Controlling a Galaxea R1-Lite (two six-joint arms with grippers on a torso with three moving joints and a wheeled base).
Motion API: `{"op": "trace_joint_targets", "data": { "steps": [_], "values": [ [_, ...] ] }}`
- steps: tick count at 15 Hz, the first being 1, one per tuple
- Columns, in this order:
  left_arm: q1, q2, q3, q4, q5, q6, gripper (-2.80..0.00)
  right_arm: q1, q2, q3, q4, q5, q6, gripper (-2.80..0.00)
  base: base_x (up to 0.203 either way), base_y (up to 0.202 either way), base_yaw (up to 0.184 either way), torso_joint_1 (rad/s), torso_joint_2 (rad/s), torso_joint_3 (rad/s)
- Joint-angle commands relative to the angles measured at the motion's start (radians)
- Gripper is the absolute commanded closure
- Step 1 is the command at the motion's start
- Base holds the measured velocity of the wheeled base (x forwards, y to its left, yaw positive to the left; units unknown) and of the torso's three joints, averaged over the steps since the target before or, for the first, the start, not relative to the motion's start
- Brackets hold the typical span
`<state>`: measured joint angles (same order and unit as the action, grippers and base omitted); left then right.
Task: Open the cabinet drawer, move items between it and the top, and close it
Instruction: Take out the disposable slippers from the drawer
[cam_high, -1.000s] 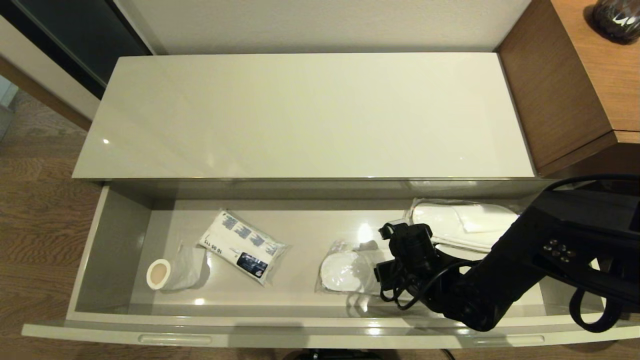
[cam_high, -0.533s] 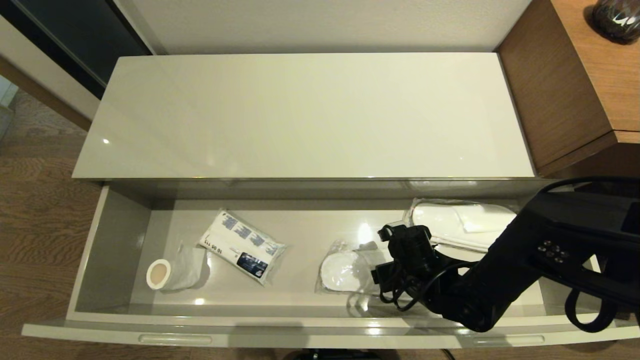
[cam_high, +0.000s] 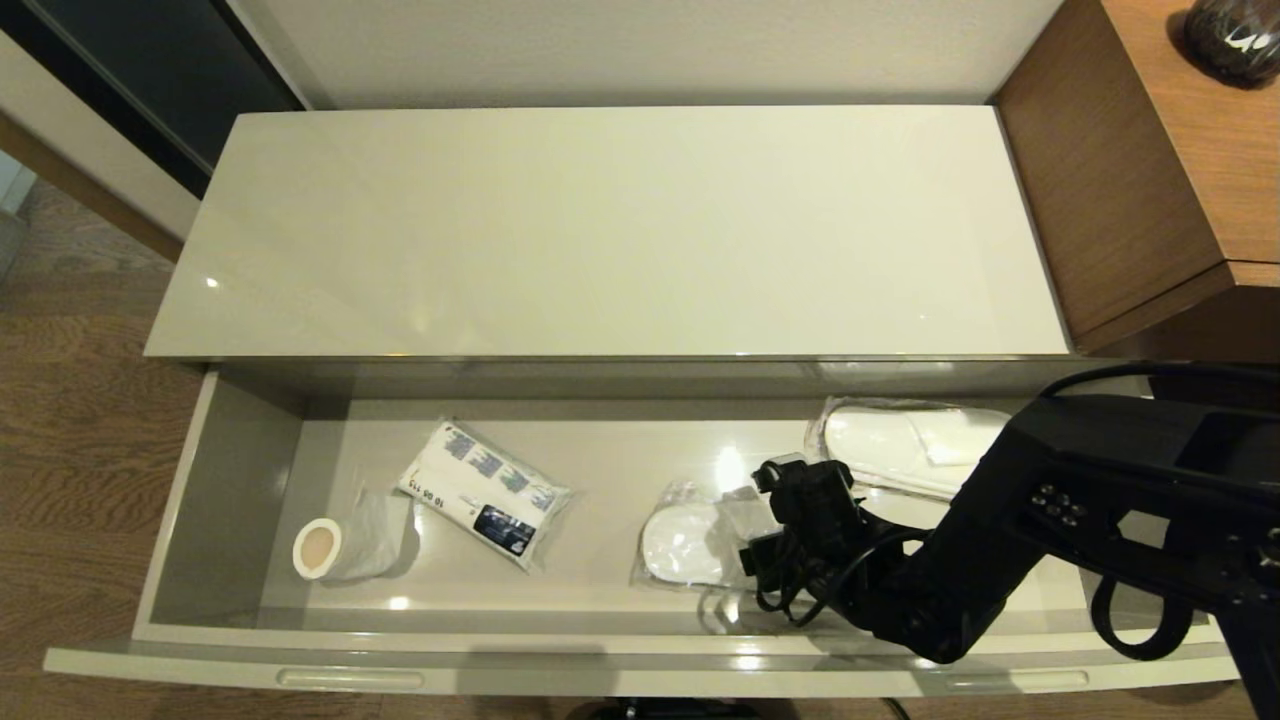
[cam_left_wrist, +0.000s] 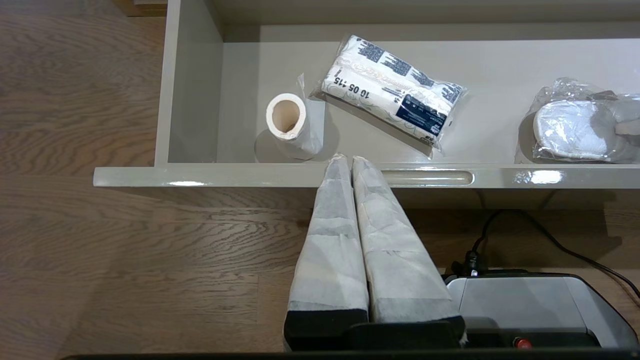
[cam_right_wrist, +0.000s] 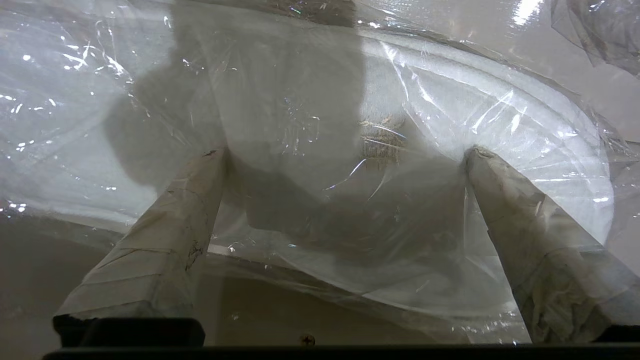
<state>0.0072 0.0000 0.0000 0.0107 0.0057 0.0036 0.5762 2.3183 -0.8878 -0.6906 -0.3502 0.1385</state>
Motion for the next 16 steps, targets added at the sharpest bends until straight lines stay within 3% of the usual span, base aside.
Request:
{"op": "trace_joint_targets", "data": {
  "steps": [1,13,16],
  "values": [
    [0.0,0.002,0.0,0.0,0.0,-0.001,0.0,-0.003,0.035,-0.012,-0.003,-0.002,0.001,-2.8,0.0,0.0,0.0,0.0,0.0,0.0],
    [0.0,0.002,0.0,0.0,0.0,0.0,0.0,-0.019,0.059,-0.042,-0.001,-0.004,-0.014,-2.8,0.0,0.0,0.0,0.0,0.0,0.0],
    [0.0,0.002,0.0,0.0,0.0,0.001,0.0,-0.019,0.044,-0.023,-0.001,-0.015,-0.073,-2.8,0.0,0.0,0.0,0.0,0.0,0.0]
  ]
}}
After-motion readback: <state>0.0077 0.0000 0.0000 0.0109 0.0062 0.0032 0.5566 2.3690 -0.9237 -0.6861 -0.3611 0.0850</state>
